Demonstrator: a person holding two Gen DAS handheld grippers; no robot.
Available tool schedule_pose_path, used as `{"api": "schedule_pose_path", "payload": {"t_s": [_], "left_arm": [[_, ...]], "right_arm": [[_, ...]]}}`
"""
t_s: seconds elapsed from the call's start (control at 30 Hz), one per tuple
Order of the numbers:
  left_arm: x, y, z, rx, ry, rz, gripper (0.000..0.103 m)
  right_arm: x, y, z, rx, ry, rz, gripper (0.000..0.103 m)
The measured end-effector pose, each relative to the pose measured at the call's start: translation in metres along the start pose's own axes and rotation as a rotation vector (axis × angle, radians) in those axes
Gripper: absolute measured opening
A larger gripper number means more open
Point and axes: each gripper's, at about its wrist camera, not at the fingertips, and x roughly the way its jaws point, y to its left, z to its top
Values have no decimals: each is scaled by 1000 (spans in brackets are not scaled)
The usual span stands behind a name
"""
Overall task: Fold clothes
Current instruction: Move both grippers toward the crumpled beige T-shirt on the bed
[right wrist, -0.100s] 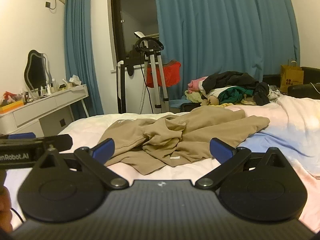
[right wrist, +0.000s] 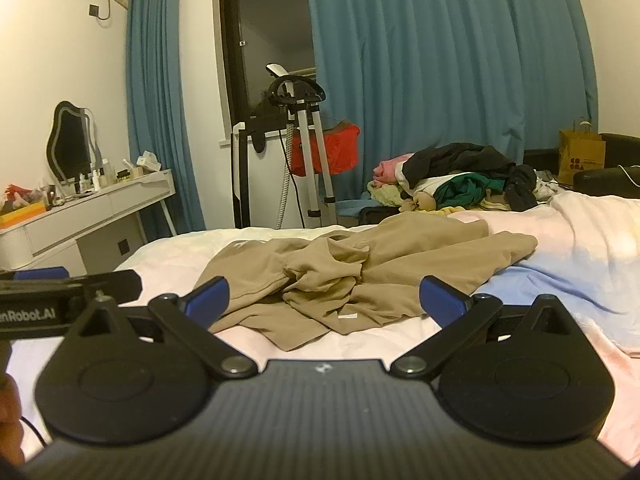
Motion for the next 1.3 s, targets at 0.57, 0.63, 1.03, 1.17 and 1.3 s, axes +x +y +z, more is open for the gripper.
{"api": "schedule_pose_path", "payload": {"t_s": [0.57, 0.63, 1.03, 1.17, 1.3], "left_arm": [[-1, 2, 3, -1, 13, 7, 103], [0, 1, 1, 0, 12, 10, 103], [7, -8, -10, 35, 24, 11, 103], [5, -12, -14, 51, 20, 10, 103], [4, -12, -16, 35, 20, 2, 103]], "right_arm": [[-2, -5, 2, 32, 6, -1, 103], [-2, -5, 2, 30, 6, -3, 103], [-8, -12, 15, 77, -25, -11, 103], [-19, -10, 23, 50, -69, -8, 103], [-37, -8, 34, 39, -141, 8, 103]]}}
